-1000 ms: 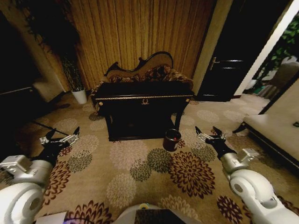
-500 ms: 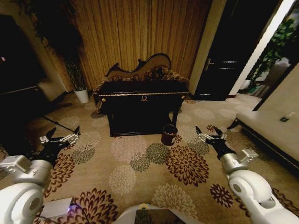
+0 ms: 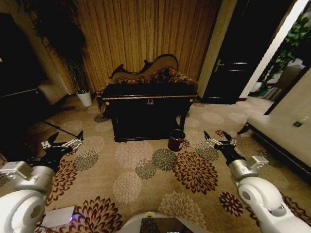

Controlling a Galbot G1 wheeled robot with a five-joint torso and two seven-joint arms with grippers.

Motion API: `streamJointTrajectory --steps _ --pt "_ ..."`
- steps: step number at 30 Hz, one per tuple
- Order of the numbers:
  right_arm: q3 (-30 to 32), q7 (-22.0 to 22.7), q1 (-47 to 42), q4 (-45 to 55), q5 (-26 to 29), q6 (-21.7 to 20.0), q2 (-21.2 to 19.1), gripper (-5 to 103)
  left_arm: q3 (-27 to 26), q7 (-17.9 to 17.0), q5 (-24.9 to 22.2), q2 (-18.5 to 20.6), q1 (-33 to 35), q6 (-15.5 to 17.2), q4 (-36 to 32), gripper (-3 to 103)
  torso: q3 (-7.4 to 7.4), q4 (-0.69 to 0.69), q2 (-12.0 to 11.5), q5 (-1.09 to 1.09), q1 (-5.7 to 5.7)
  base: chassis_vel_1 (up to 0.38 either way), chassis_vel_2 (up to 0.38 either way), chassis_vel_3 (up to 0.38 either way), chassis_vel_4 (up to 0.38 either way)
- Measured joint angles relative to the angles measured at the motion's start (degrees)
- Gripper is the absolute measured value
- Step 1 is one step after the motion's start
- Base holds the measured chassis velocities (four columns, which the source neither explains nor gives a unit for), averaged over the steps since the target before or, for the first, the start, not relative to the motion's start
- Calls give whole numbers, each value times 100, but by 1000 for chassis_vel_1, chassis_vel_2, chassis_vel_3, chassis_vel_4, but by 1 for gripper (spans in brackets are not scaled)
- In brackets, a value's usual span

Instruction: Move to the front of the table and place the trash on the table into the trash bin.

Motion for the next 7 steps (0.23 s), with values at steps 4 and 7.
streamJointTrajectory --steps 4,7 --pt "-1 -5 -35 45 -24 0 8 100 6 7 -2 -12 -3 -2 0 100 -1 0 0 0 -1 0 0 0 0" --pt "0 -6 -67 108 -29 0 11 100 17 12 -2 -22 -26 -8 0 100 0 0 0 0 0 0 0 0 0"
